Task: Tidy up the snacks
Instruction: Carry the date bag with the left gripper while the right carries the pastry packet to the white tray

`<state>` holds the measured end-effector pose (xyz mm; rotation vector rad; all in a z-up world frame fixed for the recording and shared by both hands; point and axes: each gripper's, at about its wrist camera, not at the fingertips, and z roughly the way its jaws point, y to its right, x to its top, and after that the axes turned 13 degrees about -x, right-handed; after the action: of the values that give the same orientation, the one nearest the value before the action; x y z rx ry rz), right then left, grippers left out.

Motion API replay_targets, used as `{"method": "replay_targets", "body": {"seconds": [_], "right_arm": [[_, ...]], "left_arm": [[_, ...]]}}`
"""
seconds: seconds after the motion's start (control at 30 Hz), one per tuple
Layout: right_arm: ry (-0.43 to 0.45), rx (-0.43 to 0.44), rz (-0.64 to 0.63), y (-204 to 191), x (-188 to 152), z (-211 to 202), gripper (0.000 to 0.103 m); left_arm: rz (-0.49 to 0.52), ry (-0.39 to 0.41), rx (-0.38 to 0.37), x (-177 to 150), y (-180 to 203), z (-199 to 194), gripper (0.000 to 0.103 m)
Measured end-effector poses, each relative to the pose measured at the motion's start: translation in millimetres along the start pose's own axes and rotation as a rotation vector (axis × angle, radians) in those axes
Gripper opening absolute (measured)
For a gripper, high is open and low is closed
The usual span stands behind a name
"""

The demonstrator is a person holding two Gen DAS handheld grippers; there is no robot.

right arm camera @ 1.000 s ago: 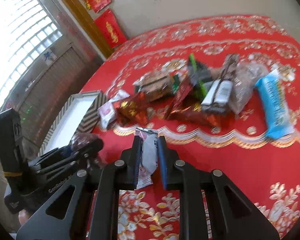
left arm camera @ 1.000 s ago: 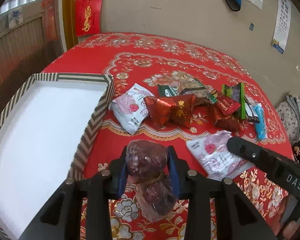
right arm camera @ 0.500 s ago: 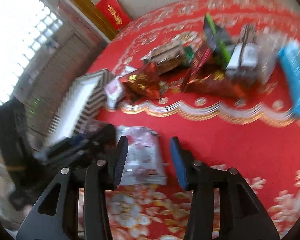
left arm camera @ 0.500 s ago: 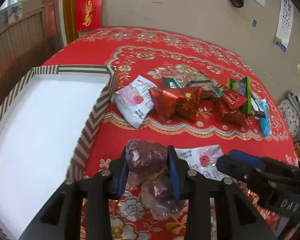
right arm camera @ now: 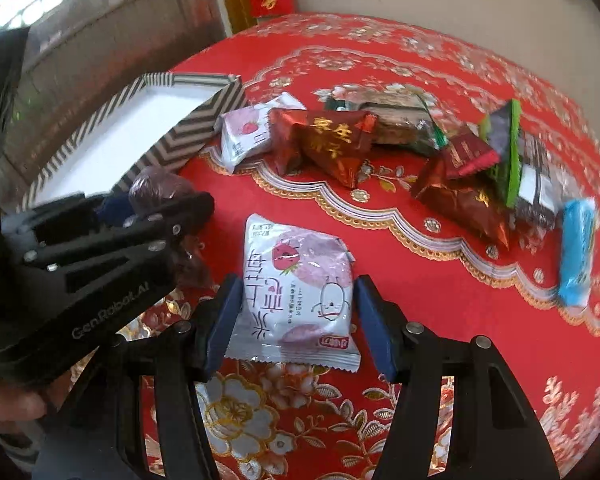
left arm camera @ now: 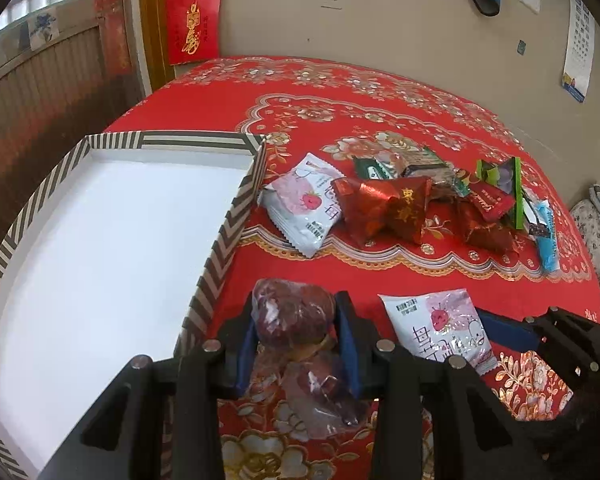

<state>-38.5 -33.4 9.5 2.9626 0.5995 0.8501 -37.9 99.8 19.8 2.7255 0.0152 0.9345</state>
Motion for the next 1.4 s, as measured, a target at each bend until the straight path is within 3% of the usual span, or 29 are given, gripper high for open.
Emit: {"method": "replay_targets", "body": {"seconds": [0.1, 0.13, 0.17, 0.27, 0.33, 0.4, 0.9, 1.4], "right_arm": [[0.023, 0.001, -0.008, -1, -2, -2, 0.057], [0.028, -0.011, -0.006, 1, -3, -2, 0.051], [0.033, -0.011, -0.005, 2, -4, -2, 0.051], [0.049, -0.025, 0.030, 14, -10, -8, 0.051], [0.062, -0.028, 0.055, 24, -12, -13, 0.051], [0.078, -0.025, 0.072, 30, -12, -19, 0.052], [0.188, 0.004, 0.078, 22, 13, -53, 0.052], [0.210, 0.053, 0.037, -11, 36, -56, 0.052]], "left_arm": [[0.007, -0.009, 0.017, 0, 2, 4, 0.049], [0.022, -0.015, 0.018, -1, 5, 5, 0.055], [0.039, -0.018, 0.022, -2, 9, 7, 0.056], [0.056, 0.000, 0.059, -4, 12, 10, 0.052], [0.049, 0.007, 0.055, -2, 9, 7, 0.042], [0.029, 0.004, 0.025, -1, 5, 3, 0.042], [0.070, 0.096, 0.057, 11, 5, -47, 0.039], [0.045, 0.130, 0.109, 27, -31, -74, 0.039]]}}
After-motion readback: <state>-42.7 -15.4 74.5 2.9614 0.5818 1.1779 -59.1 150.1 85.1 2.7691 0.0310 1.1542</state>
